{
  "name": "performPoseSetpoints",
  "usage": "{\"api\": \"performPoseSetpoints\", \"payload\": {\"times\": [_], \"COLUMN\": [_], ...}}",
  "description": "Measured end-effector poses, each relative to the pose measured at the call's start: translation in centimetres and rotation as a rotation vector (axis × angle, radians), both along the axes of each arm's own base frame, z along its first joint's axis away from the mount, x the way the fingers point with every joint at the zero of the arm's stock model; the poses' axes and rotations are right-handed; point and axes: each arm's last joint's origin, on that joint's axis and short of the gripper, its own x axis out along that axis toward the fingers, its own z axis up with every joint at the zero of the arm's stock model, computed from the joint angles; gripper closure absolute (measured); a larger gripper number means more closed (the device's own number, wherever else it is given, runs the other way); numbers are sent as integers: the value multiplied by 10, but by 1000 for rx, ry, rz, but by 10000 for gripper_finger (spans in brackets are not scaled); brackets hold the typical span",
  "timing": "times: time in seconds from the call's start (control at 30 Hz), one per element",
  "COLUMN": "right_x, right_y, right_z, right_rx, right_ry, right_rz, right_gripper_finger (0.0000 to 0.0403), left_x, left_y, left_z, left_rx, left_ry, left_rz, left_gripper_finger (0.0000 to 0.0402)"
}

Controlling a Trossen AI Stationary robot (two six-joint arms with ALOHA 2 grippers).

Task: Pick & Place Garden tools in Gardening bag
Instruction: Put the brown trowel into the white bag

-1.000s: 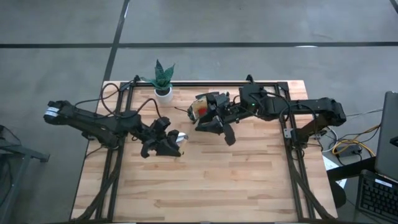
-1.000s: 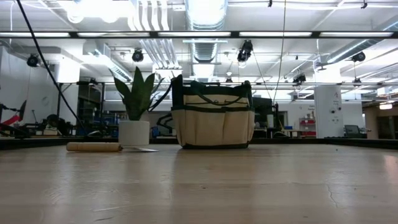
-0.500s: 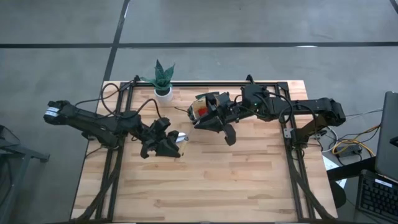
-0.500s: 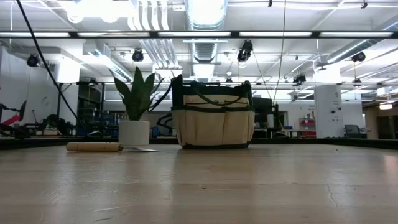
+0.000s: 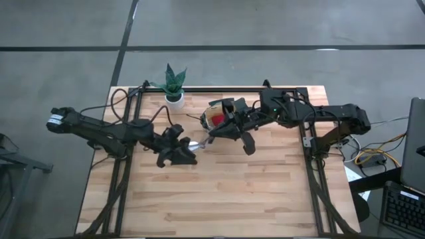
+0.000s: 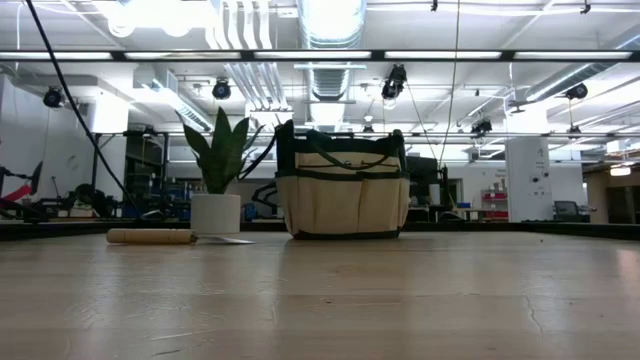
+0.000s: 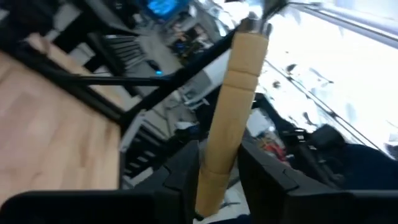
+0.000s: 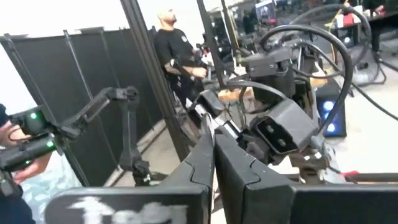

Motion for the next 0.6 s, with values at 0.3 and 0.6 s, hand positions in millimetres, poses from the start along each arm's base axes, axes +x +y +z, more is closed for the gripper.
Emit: {"api": "performPoseSetpoints", "payload": {"times": [0.3,0.6], "right_x": [-23,-51], "right_y": [-2,-5], "right_z": [18,10], "right_rx": [-62,-135], "right_ry": [107,293], "right_rz": [-66,-176], "right_gripper_finger": [396,395], "left_x": [1,-3], "left_y": [8,15], "left_z": [-7,-3], "left_rx": [47,56], "left_ry": [69,46], "left_rz": [102,129], "left_gripper_finger": [206,155]}}
